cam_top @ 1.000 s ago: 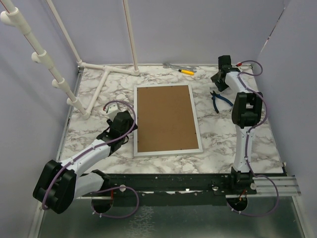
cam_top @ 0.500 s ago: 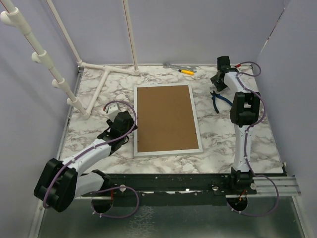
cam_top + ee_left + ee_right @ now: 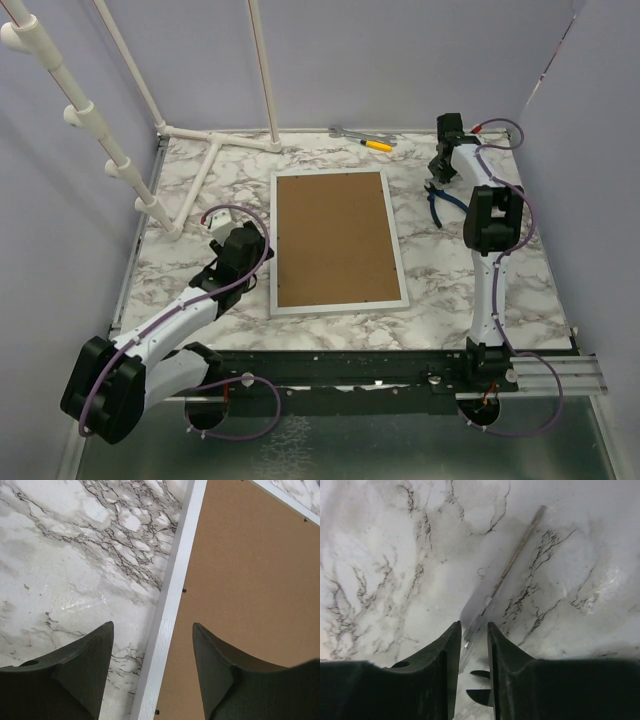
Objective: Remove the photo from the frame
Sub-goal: Pick up the screwdriver from the center of the board.
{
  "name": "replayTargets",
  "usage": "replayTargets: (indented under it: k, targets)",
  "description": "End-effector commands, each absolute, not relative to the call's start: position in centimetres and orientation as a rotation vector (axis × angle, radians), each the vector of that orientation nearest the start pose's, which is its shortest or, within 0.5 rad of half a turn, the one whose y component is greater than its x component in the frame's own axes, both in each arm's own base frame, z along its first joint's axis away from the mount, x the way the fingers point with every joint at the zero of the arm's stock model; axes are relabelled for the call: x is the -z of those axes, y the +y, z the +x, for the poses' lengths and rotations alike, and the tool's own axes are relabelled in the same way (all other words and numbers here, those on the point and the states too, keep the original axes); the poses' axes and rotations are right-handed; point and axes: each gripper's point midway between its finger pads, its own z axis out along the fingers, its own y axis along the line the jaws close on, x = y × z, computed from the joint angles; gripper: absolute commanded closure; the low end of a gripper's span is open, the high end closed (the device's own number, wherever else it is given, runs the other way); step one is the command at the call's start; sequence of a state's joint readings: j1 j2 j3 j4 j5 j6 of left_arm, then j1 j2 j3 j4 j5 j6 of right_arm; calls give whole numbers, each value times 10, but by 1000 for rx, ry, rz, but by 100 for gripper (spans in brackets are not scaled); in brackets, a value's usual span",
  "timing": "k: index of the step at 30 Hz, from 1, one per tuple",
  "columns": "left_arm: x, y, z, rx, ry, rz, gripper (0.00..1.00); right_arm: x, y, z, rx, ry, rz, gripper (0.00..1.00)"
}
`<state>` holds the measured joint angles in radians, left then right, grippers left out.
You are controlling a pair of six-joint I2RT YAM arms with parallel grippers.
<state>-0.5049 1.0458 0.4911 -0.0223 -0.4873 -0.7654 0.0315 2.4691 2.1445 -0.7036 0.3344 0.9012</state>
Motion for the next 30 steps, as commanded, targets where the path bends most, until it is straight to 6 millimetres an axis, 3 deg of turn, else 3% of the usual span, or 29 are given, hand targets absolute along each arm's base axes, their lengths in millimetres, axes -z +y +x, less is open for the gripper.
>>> replayTargets:
  k: [1,3,8,12,16,21,25,30]
  targets:
    - [-109,-96,301,246,1978,-568,35,19,-32,541,335,2436,1048,72]
    - [-109,-96,301,249,1976,-565,35,19,-35,535,372,2453,1035,73]
    - [-112,-98,301,258,1975,-551,35,3,-39,525,390,2447,1005,87]
    - [-114,-102,301,277,1981,-537,35,-33,-39,526,334,2371,966,99]
    - [-115,-106,300,306,1987,-525,35,-81,-30,534,194,2284,857,99]
    - [-117,-112,299,345,1997,-511,35,-122,-9,532,5,2223,706,100]
    - [-121,-119,299,380,2005,-483,35,-138,22,524,-207,2227,556,100]
    - [-133,-144,302,508,2011,-385,33,-161,100,495,-732,2177,287,99]
